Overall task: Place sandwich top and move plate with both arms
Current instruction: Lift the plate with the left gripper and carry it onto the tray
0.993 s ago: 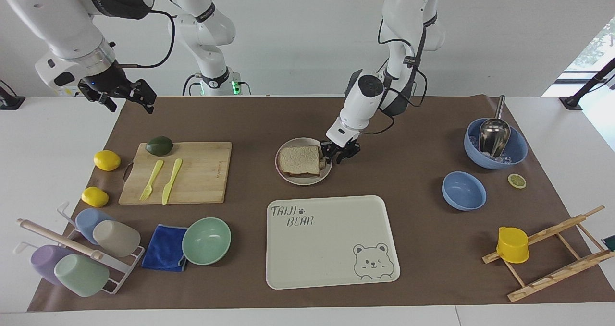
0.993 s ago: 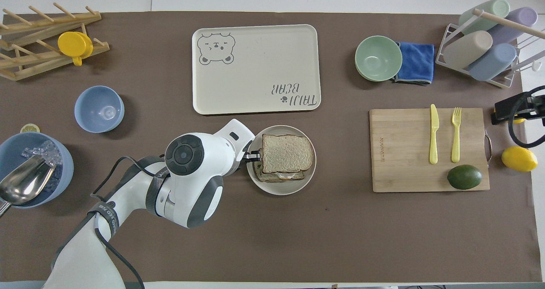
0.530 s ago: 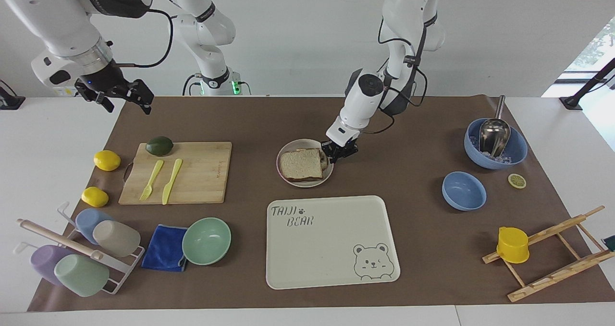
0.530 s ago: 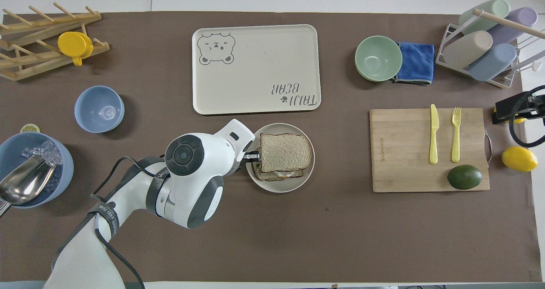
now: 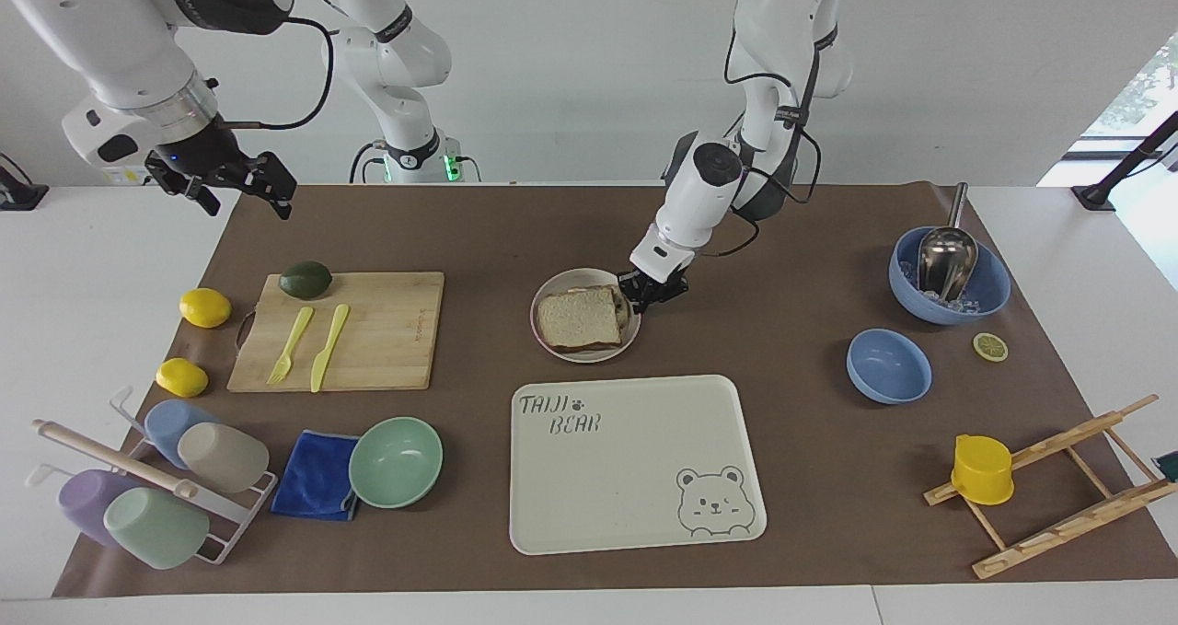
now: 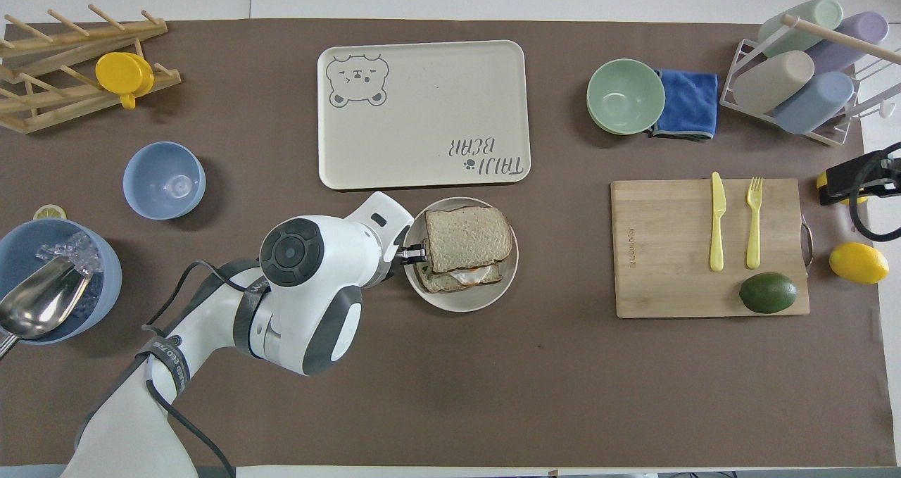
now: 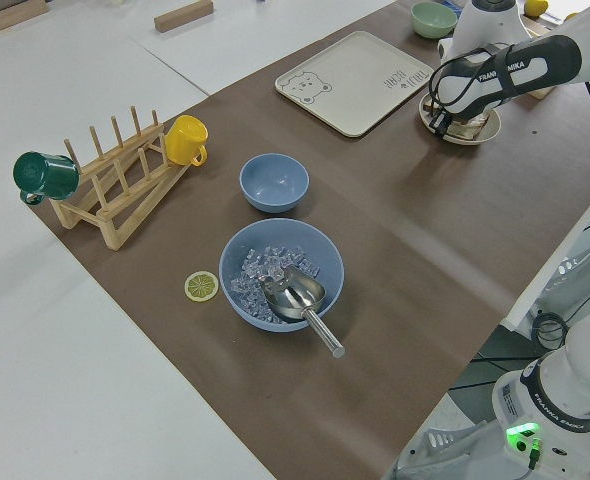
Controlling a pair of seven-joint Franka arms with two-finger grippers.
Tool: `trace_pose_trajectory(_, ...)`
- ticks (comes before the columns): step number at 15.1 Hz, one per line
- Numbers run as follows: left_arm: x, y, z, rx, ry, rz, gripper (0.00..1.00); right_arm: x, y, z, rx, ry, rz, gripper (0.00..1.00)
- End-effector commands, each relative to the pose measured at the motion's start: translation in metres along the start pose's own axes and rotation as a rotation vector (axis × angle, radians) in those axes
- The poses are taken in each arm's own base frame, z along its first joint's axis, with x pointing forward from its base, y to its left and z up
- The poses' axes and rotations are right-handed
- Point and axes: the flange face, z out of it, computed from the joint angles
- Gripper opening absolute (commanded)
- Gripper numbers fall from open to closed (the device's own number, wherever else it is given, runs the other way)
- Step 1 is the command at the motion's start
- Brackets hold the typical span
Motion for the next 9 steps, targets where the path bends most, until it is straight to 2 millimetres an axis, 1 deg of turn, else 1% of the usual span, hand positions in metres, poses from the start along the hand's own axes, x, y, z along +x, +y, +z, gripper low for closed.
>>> trace_pose_trajectory(1, 0.015, -0.006, -0.042, -0.028, -0.012, -0.046, 0.0, -0.007, 0.0, -0.002, 0.018, 0.003, 0.01, 1.0)
trace_pose_trajectory(3, 0.04, -0.007, -0.069, -0.04, -0.021, -0.07, 0.0, -0.007, 0.0, -0.002, 0.018, 0.003, 0.01, 1.0)
trace_pose_trajectory(4, 0.056, -0.009, -0.084, -0.052, -0.012, -0.085, 0.0, -0.006, 0.001, -0.002, 0.018, 0.004, 0.012, 1.0)
trace_pose_trajectory(6, 0.086, -0.013, -0.098, -0.083, 0.013, -0.123, 0.0, -0.006, 0.0, -0.002, 0.018, 0.004, 0.01, 1.0)
trace_pose_trajectory(7, 0.106, -0.021, -0.113, -0.102, 0.033, -0.149, 0.0, -0.007, 0.001, -0.002, 0.018, 0.003, 0.012, 1.0)
trace_pose_trajectory(9, 0.139, -0.036, -0.12, -0.105, 0.025, -0.182, 0.0, -0.006, 0.0, -0.002, 0.018, 0.004, 0.01, 1.0)
